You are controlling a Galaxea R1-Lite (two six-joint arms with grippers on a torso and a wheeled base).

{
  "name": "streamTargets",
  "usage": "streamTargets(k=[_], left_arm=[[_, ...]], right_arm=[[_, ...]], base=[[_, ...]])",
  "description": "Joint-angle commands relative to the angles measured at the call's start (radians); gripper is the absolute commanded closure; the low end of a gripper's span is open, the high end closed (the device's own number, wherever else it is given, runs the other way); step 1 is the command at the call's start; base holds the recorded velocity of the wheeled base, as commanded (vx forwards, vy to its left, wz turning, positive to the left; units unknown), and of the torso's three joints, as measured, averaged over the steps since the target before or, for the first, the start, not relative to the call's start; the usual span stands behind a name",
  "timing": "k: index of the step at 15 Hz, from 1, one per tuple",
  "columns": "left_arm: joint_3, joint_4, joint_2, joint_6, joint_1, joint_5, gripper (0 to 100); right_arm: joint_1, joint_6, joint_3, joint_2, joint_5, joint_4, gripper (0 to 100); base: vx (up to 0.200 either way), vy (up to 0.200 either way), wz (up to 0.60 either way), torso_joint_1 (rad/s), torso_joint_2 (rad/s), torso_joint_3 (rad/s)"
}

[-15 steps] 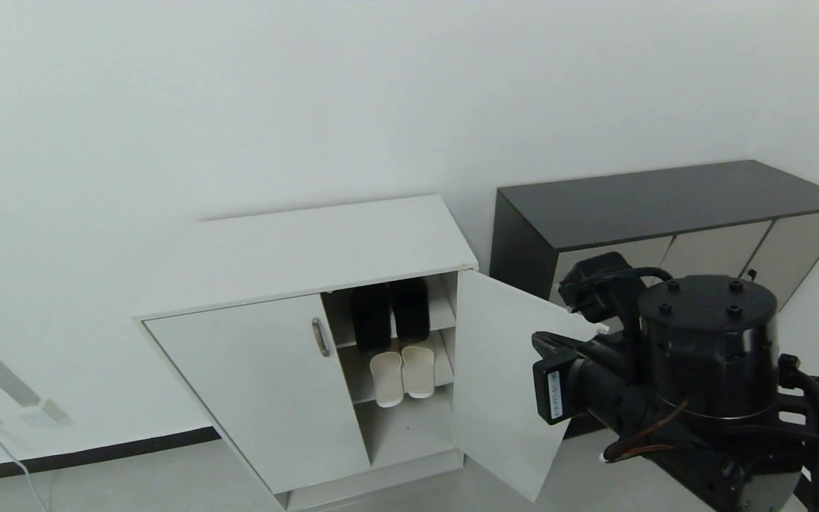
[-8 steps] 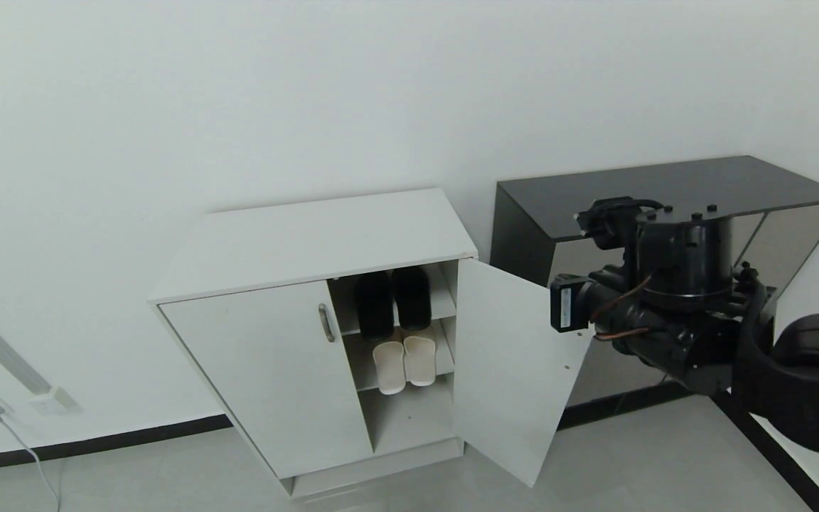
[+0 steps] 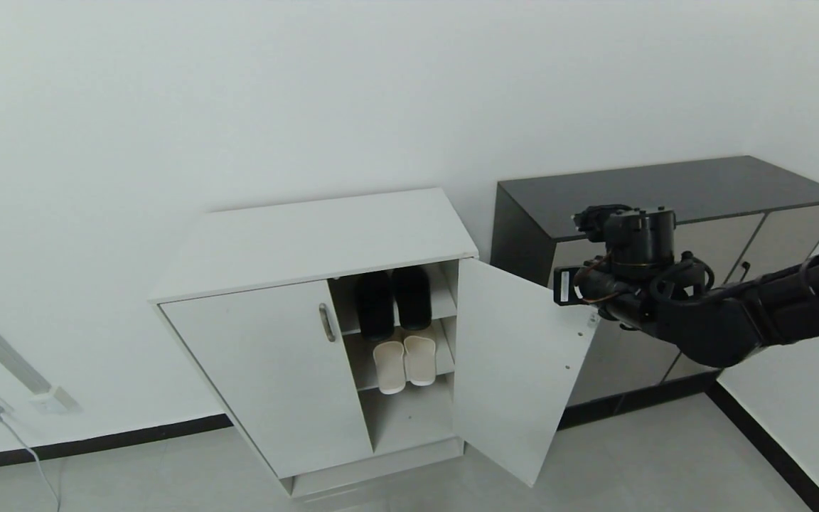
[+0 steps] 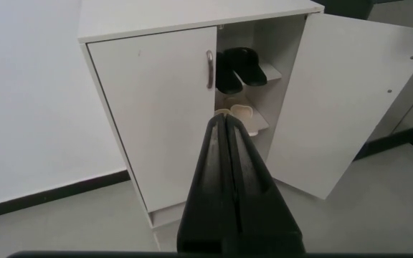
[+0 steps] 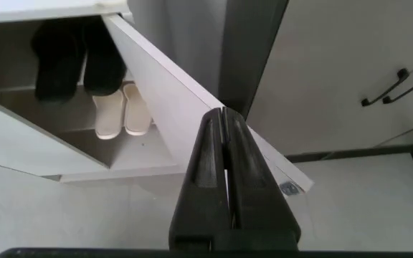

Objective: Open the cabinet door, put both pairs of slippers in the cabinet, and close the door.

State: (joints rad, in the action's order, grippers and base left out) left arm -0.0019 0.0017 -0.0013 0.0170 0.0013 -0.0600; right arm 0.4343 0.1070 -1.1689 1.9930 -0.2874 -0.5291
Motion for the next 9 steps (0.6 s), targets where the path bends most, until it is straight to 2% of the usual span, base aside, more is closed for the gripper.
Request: streamTargets(k=[1,9], left_arm=[[-0.001,0.000,0.001,0.000,0.000,0.000,100],[0.000,0.000,0.001,0.000,0.000,0.000,100]], right_arm=[[-0.025,0.002,-0.037,0.081,0.002,-0.002,100],[-0.071,0.003,-0.090,0.170,0.004,-0.006,100]], base=[[0.000,0.000,0.00,0.000,0.00,0.000],[0.000,0.000,0.00,0.000,0.00,0.000]])
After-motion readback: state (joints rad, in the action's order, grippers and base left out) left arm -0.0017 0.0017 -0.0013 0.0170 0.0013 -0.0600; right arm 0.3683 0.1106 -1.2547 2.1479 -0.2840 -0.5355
